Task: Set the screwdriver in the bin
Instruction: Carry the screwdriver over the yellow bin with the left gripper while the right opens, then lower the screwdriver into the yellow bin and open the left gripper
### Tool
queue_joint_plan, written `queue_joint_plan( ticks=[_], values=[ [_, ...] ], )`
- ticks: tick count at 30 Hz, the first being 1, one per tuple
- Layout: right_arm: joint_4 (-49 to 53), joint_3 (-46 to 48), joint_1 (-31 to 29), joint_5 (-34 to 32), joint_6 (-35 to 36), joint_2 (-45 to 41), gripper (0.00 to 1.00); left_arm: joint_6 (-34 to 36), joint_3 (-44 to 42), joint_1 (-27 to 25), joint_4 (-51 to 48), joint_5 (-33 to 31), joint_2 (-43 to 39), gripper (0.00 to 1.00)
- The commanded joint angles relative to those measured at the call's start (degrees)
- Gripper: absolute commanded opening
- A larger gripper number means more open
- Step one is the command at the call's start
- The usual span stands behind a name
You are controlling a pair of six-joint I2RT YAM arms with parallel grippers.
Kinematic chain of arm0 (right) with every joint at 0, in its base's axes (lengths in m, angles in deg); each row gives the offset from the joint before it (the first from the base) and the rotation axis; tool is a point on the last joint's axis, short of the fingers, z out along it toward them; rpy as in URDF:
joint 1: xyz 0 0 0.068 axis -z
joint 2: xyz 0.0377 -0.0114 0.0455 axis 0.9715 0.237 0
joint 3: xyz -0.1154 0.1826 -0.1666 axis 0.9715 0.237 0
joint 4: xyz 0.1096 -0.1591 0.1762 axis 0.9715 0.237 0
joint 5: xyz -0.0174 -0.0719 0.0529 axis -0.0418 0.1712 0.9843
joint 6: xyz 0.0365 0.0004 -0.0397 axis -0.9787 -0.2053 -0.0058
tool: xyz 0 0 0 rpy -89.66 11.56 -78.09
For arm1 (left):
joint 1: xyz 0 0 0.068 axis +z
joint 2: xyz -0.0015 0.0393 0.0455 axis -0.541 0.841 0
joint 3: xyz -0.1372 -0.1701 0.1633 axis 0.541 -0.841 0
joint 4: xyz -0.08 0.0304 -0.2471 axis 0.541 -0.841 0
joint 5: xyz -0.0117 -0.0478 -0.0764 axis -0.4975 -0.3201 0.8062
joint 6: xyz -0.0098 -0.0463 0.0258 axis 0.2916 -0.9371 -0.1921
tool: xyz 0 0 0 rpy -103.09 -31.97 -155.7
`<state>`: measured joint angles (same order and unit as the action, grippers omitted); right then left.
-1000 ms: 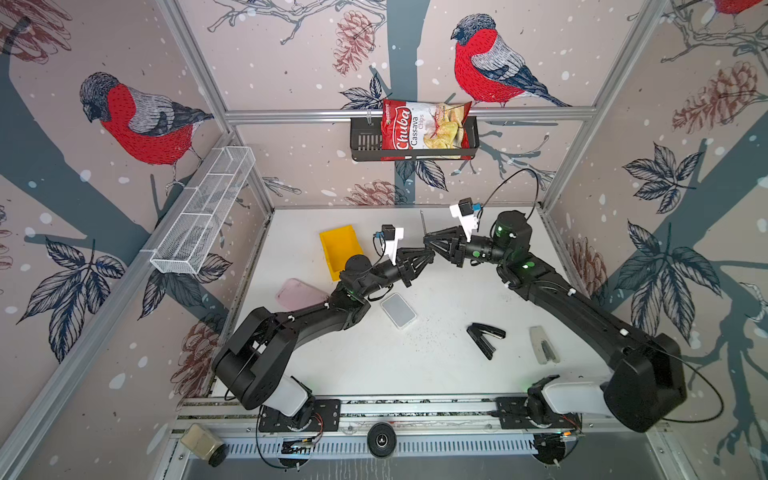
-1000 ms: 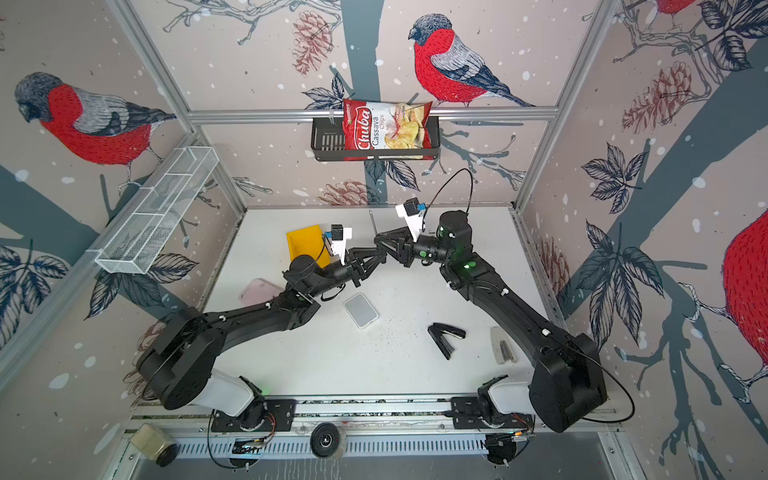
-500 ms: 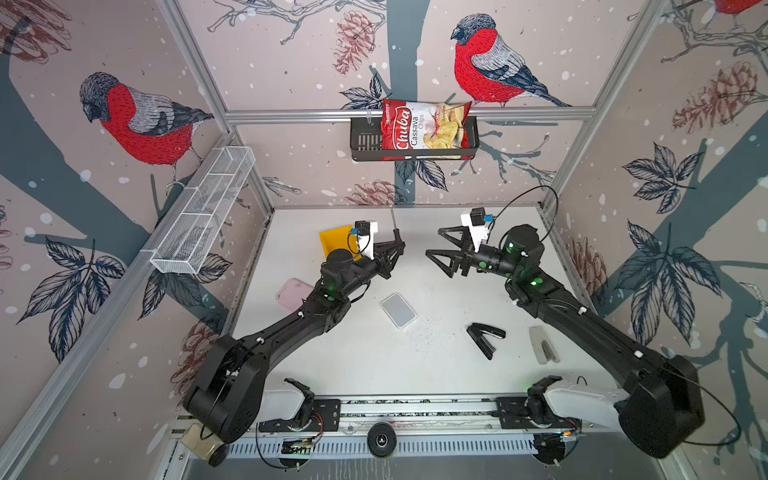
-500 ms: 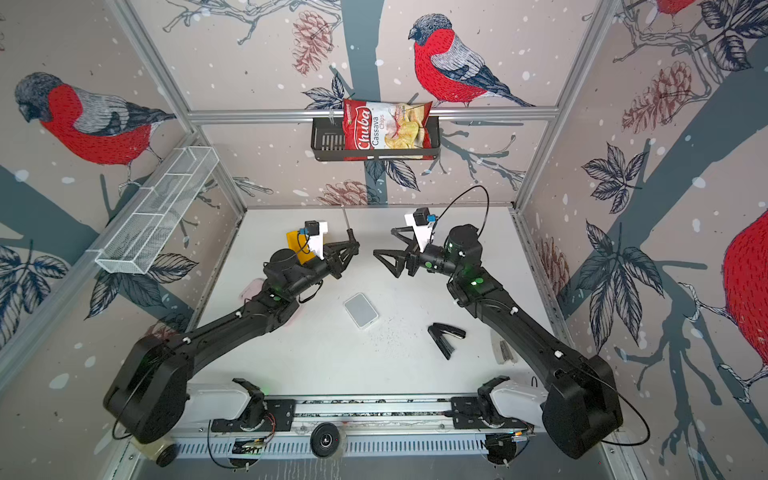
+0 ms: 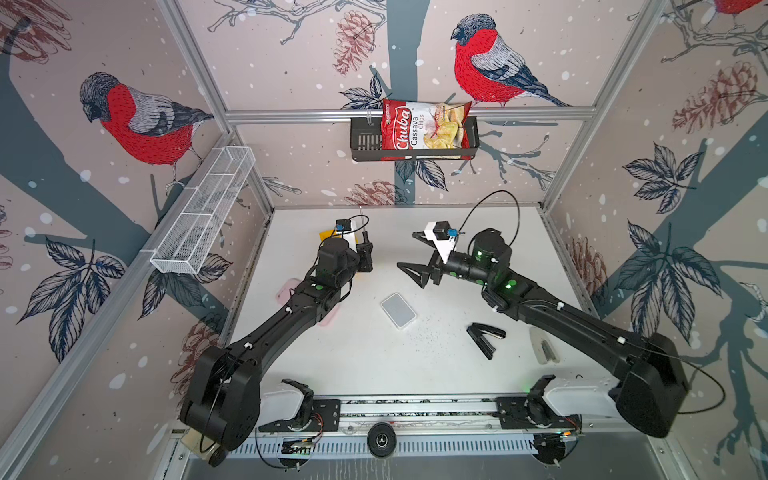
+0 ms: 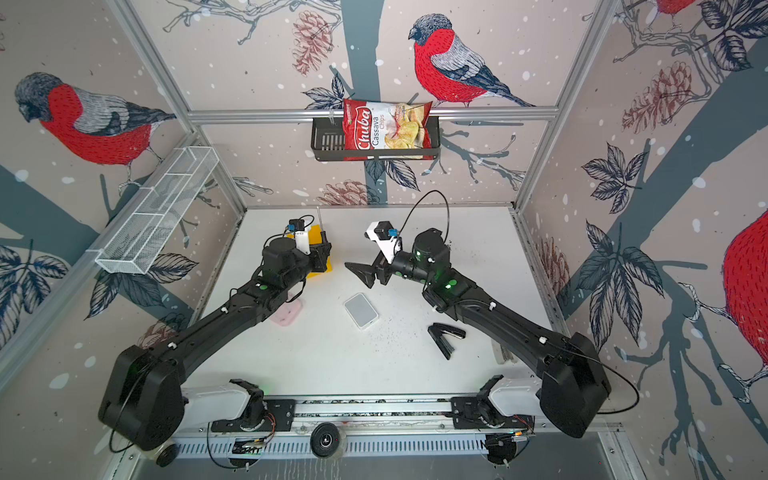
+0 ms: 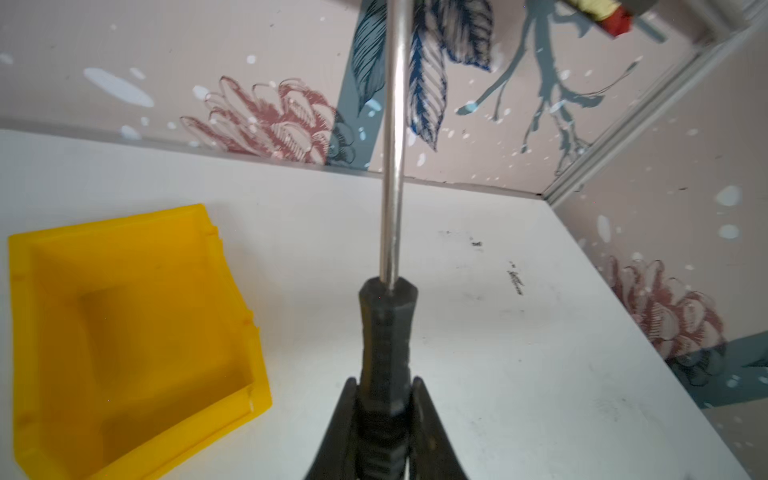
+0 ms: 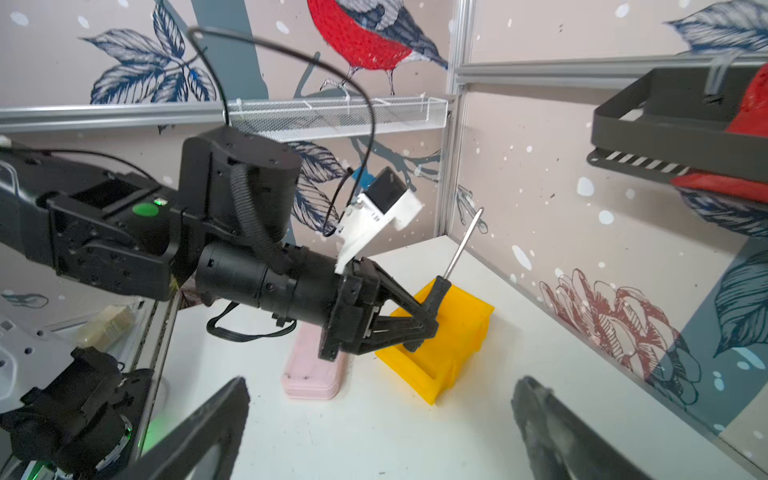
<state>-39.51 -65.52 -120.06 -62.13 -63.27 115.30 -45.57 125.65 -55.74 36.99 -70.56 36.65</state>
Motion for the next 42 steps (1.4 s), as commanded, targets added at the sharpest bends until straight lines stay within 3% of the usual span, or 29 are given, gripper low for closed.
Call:
queue_joint_plan(
  ticks=[1,11,17,25,31,42],
  values=[
    [1.33,-1.85,-1.69,-3.56,4.49,1.94,1.00,-6.08,2.90,1.20,-8.05,-7.29,2.41,0.00],
    [3.20,-3.34,-3.17,-3.36,5.91,3.98,1.00,-23.73,11.03,4.36,-14.12,-11.88,12.04,0.00],
    [4.44,-3.03,-3.34,-4.20,7.04,3.73,1.00,-28.81,21.71,7.18,-27.87,-10.39,21.37,0.00],
    [4.09,-3.11,-3.36,-4.19,7.33,4.72,1.00,-29.48,38.63,8.77,-44.72,-5.77,36.17,0.00],
    [4.93,-3.10,-3.34,-4.53,7.98,4.87,1.00,-33.04,38.30,9.33,-42.83,-6.18,37.99,0.00],
    [8.01,-4.38,-3.37,-6.16,10.08,5.43,1.00,-37.22,33.72,11.42,-35.90,0.01,38.89,0.00]
  ],
)
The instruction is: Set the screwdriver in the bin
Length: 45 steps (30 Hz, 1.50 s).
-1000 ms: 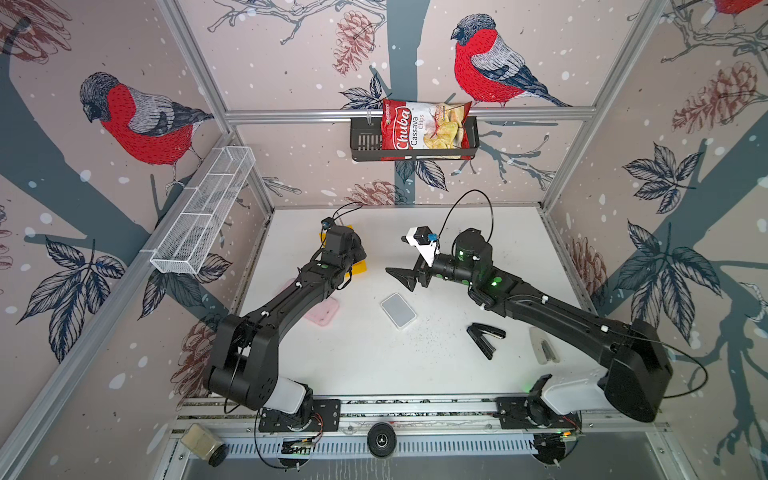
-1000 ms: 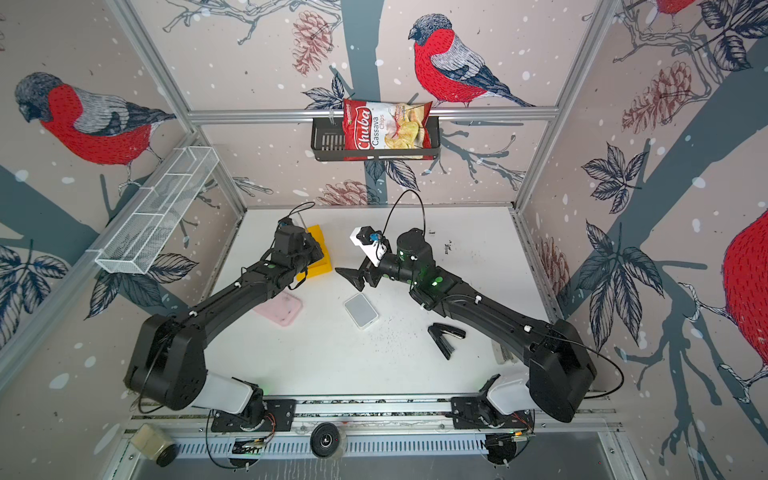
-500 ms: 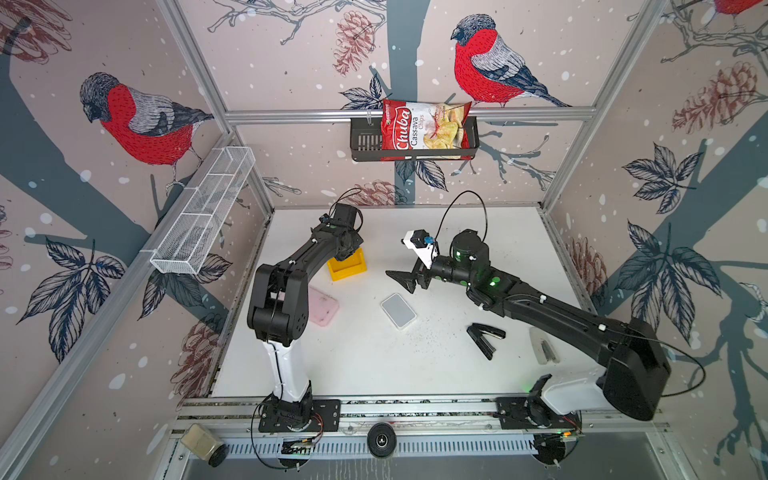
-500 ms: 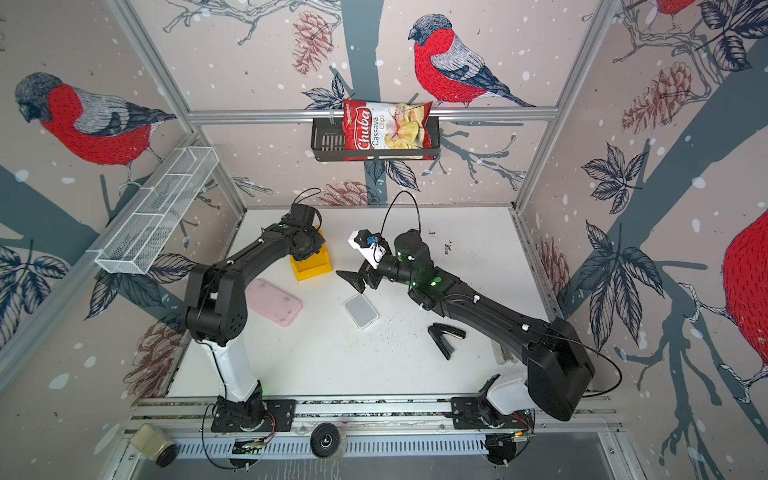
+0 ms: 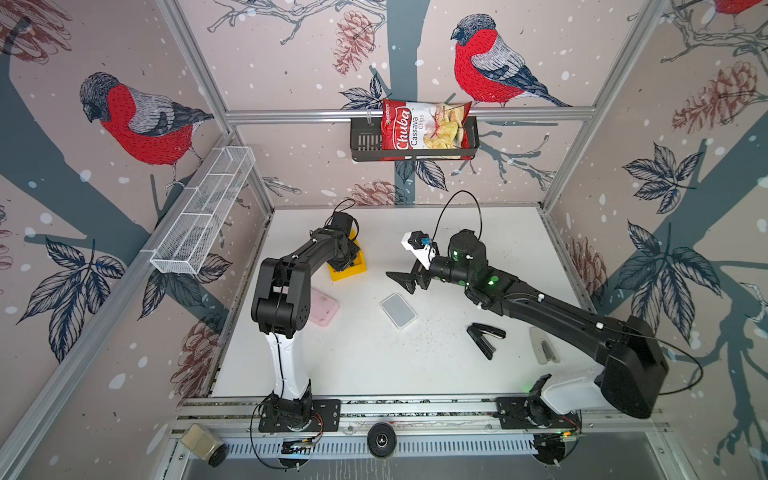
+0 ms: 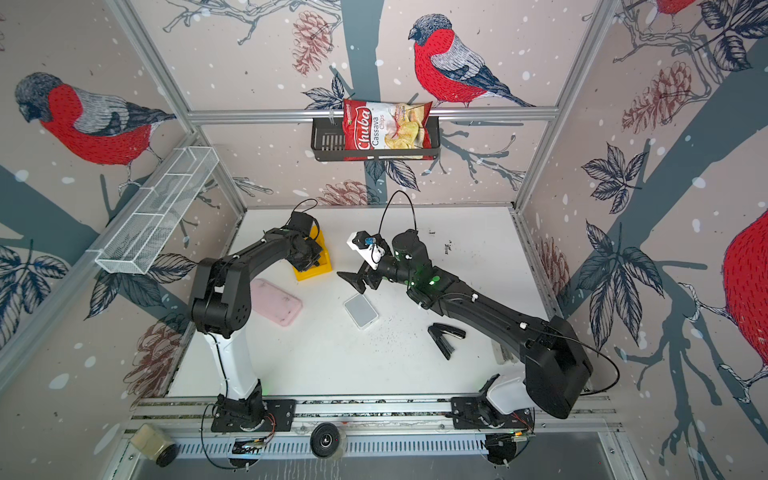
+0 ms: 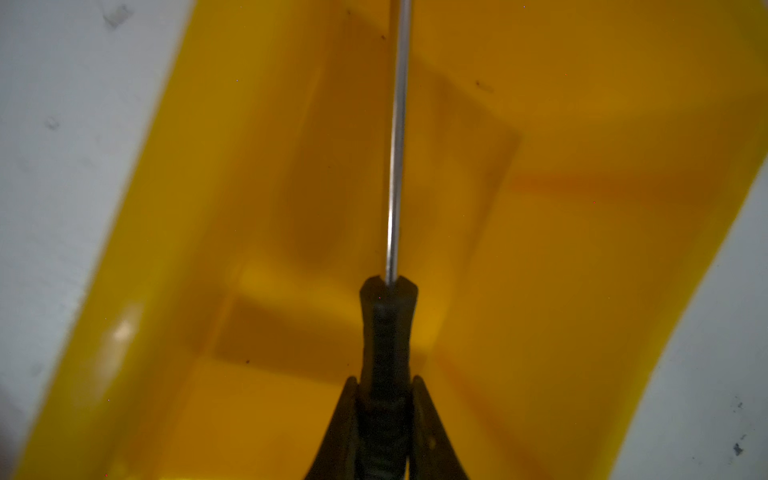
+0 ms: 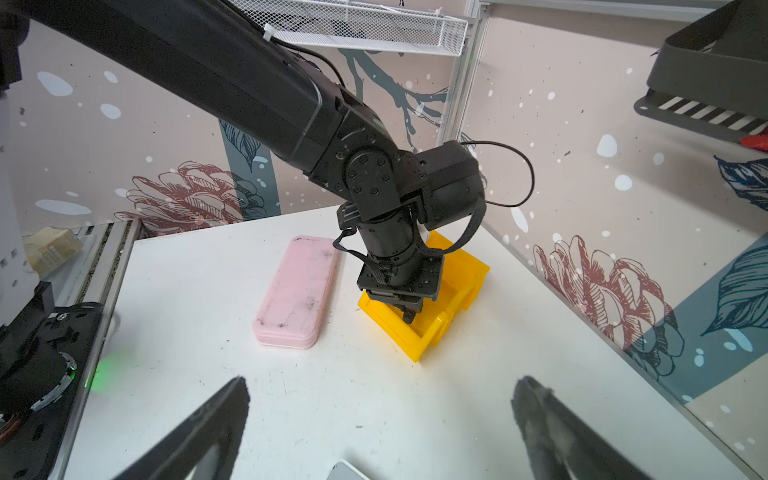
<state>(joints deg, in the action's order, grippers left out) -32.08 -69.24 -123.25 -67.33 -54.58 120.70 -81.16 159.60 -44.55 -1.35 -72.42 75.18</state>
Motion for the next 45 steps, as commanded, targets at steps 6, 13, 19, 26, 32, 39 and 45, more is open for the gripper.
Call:
queue_joint_plan(
  ticks=[6,13,19,26,32,39,45],
  values=[
    [0.96,-0.38,-0.24,-0.89,1.58,-0.12,1.00,-1.72,0.41,0.20,2.18,1.75,1.42,0.00],
    [1.83,-0.70,-0.76,-1.00,3.15,0.06,1.00,-1.88,0.74,0.19,1.70,1.73,2.17,0.09],
    [2.20,-0.79,-0.76,-1.12,3.64,0.23,1.00,-1.38,1.28,0.23,0.30,0.98,0.61,0.25],
    [2.25,-0.44,-0.75,-2.21,4.25,-0.24,1.00,-1.46,0.39,0.11,-0.42,0.48,-3.09,0.44],
    [2.82,-0.49,0.02,-4.37,3.97,-1.17,1.00,-1.05,-0.11,-0.68,0.25,1.36,-7.31,0.61],
    [2.73,0.94,3.07,-5.85,4.32,-3.13,1.00,3.57,-0.33,-2.59,1.10,-0.53,-13.52,0.75],
    [1.58,3.29,6.79,-4.87,2.98,-6.19,1.00,11.30,-4.93,-4.44,5.85,-5.17,-20.36,0.90]
  ],
)
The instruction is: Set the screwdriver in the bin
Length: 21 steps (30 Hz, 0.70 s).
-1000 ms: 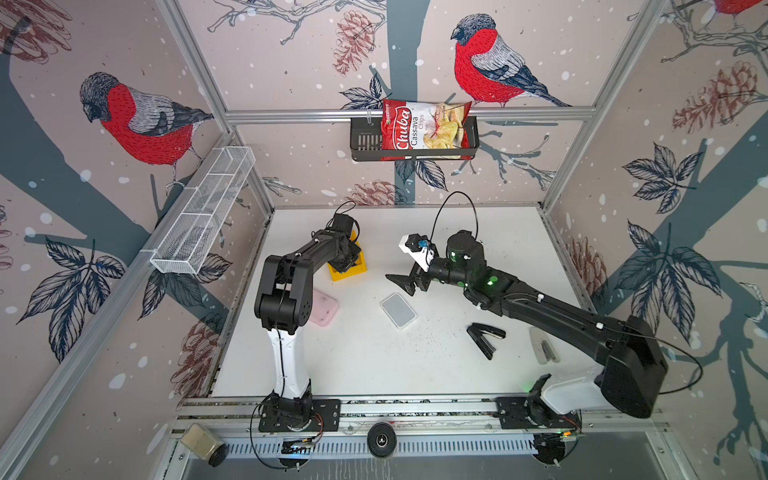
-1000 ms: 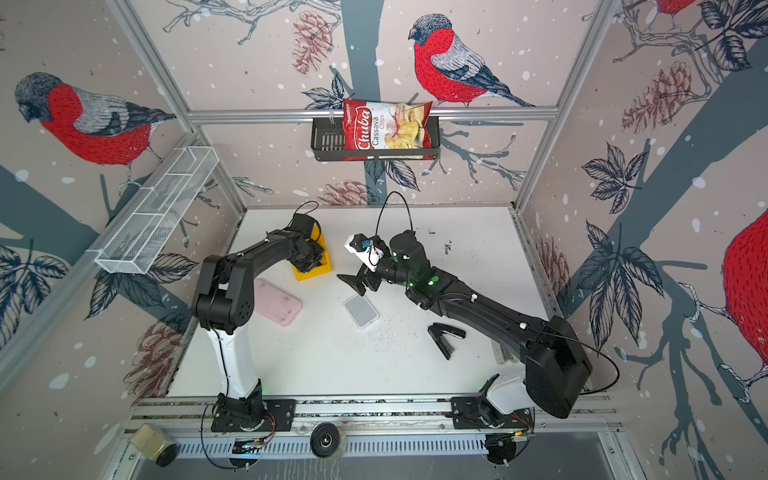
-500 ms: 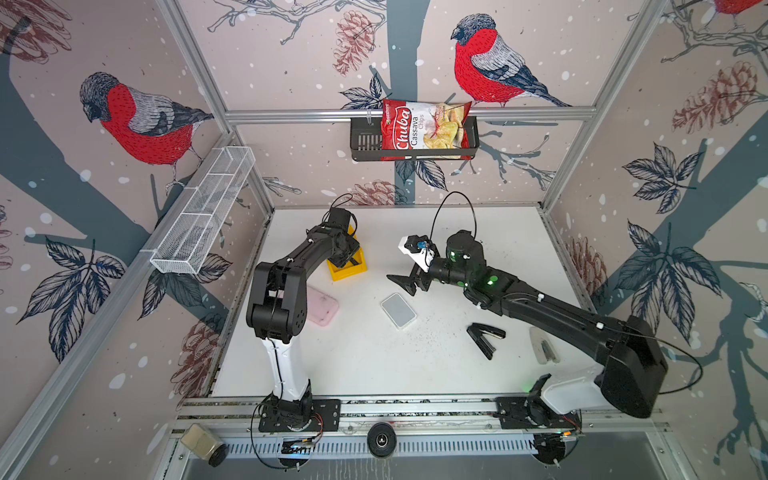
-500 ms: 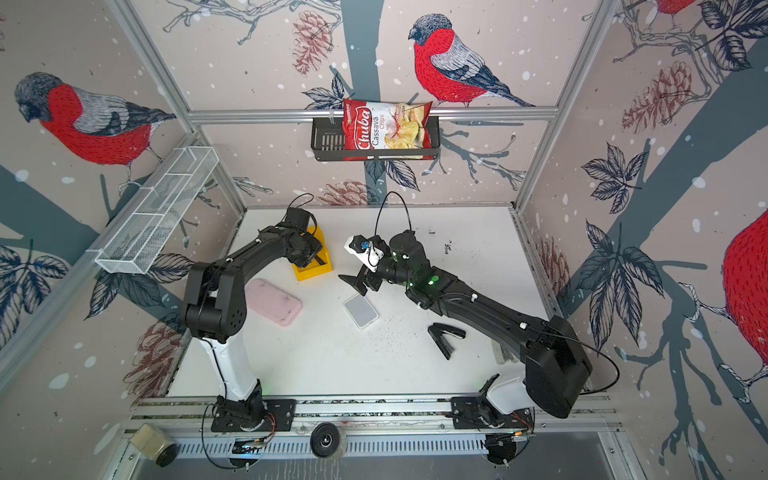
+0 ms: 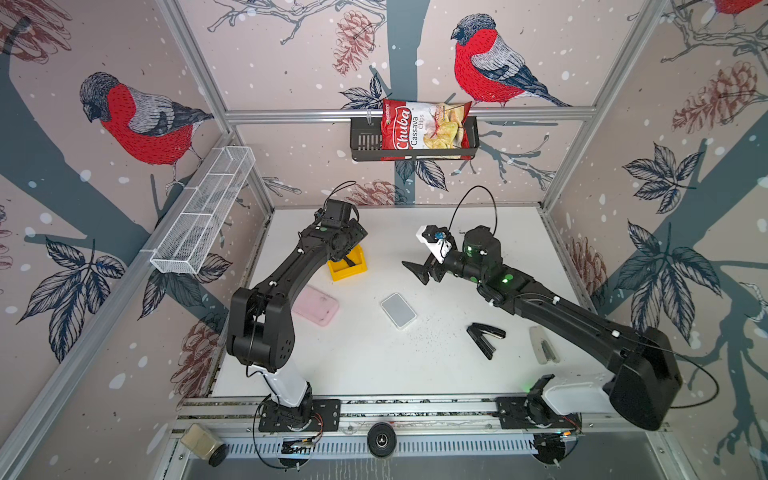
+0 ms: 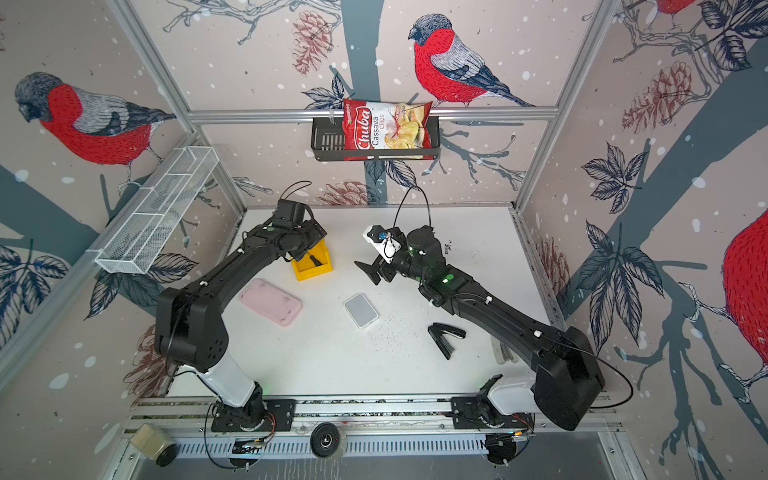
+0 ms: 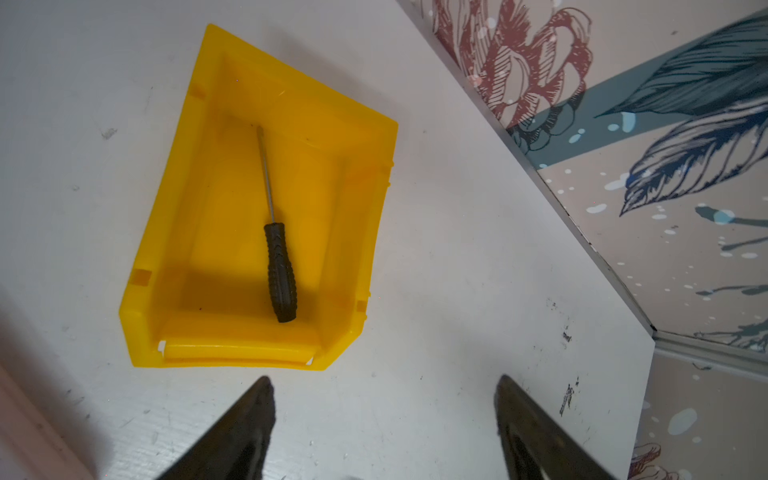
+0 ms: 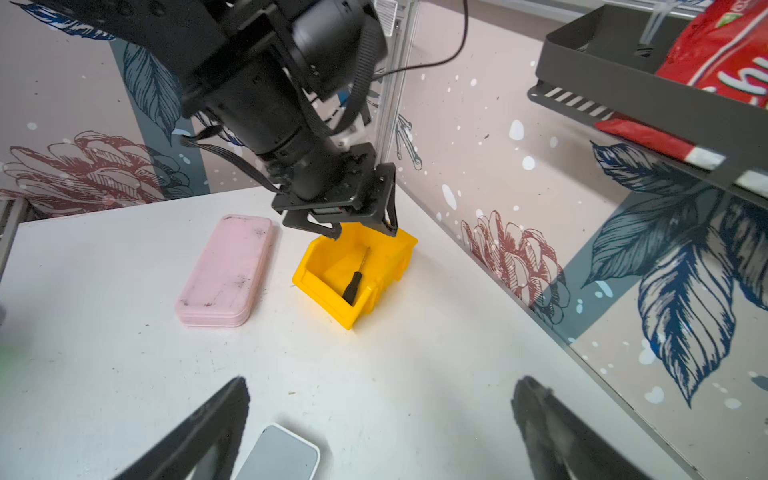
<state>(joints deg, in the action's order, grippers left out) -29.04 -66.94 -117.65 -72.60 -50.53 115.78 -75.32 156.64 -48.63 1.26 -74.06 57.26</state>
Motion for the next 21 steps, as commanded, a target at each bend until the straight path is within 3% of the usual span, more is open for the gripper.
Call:
queue_joint_plan(
  ticks=[1,5,13,21],
  values=[
    [-2.01,1.63,1.95,0.61,-1.52,-1.87,0.99,6.75,-3.18,-0.43,4.41,-4.30,-3.60,0.94],
    [-3.49,3.85,5.22,1.20,-3.99,-4.48,1.00,11.84,-9.37,-0.64,10.08,-7.81,-9.70,0.99],
    [-9.38,11.78,14.25,0.63,-10.43,-10.37,1.00,24.38,-28.97,-0.57,30.78,-14.59,-24.32,0.99],
    [-15.25,20.07,25.05,-5.61,-16.36,-14.69,1.00,36.05,-45.75,-0.63,48.77,-20.88,-33.93,1.00]
  ],
)
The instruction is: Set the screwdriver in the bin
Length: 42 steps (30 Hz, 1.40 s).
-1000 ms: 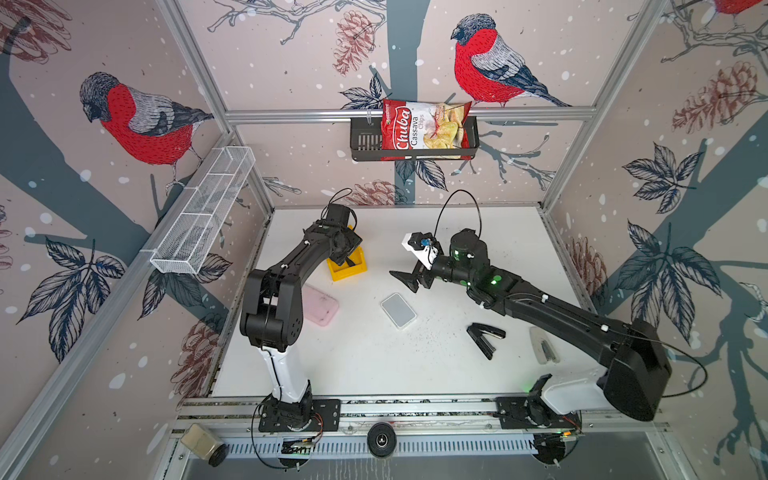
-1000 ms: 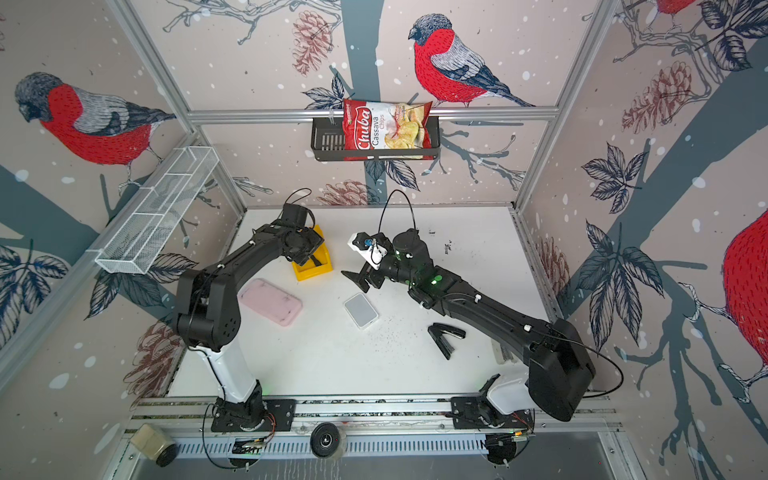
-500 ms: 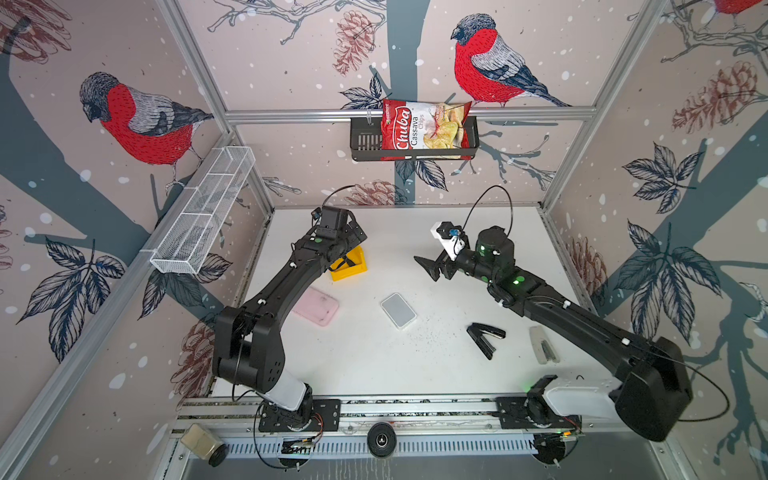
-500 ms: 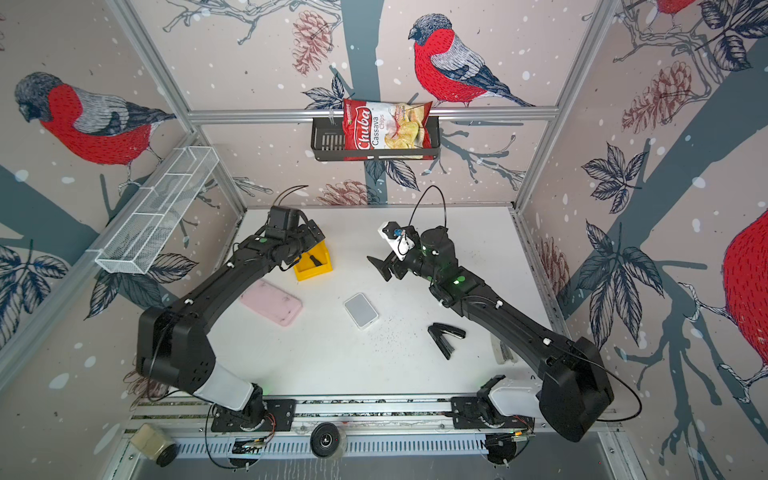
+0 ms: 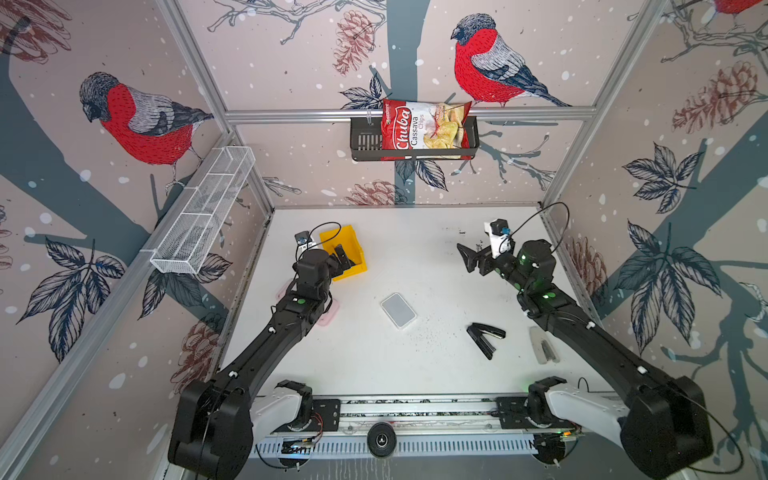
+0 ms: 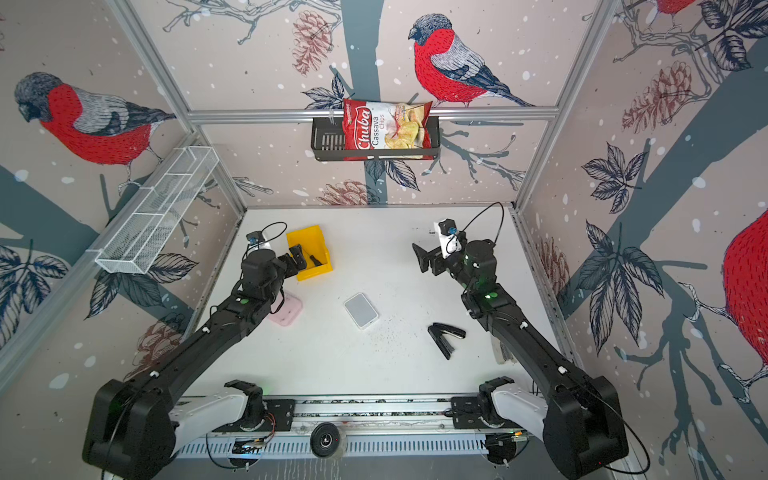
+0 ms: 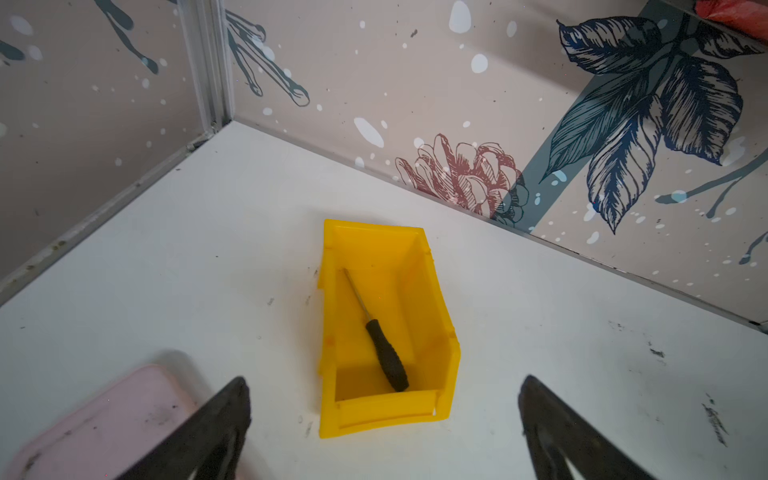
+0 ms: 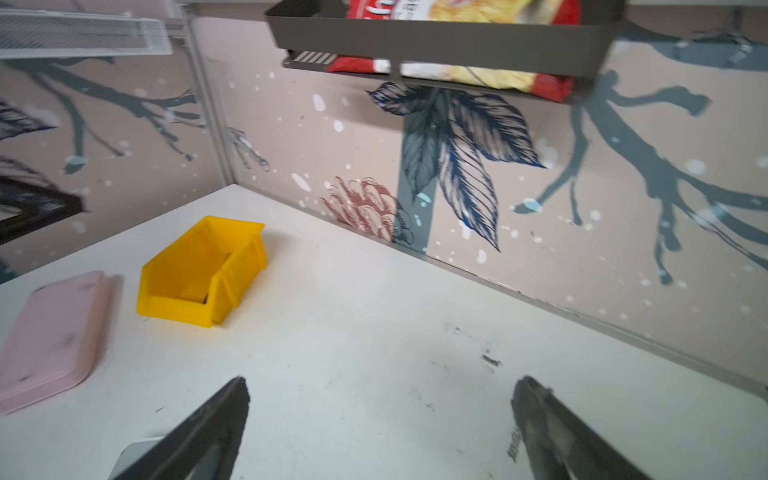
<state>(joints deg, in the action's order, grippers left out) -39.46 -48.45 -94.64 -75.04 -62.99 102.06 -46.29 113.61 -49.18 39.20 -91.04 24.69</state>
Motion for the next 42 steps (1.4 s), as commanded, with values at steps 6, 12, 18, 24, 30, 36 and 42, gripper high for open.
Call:
queue_joint_plan(
  ticks=[6,12,18,24,30,36,42],
  values=[
    [-7.30,5.26,7.33,-8.65,-6.47,-2.33,1.00,16.29,-10.95,0.24,21.37,-5.23,-2.92,1.00],
    [-9.90,9.33,10.74,-12.40,-6.16,-2.91,1.00,19.67,-17.12,1.40,29.17,-6.23,-1.86,1.00],
    [-16.29,14.74,11.55,-29.08,-5.24,0.82,0.99,23.62,-23.78,3.28,39.83,-5.95,1.58,1.00],
    [-25.87,20.58,13.65,-30.07,-9.40,3.70,1.00,25.64,-29.34,4.48,57.05,-5.00,7.62,1.00],
    [-34.17,23.85,13.99,-28.16,-10.14,8.62,1.00,29.26,-29.59,4.90,69.01,-4.07,16.85,1.00],
    [-40.69,25.84,14.54,-25.33,-8.25,13.27,1.00,28.33,-29.24,7.02,75.06,-2.25,23.64,0.99],
    [-44.43,26.07,15.30,-21.38,-7.20,17.76,0.99,26.90,-27.27,8.60,73.31,0.06,26.97,0.99]
  ],
)
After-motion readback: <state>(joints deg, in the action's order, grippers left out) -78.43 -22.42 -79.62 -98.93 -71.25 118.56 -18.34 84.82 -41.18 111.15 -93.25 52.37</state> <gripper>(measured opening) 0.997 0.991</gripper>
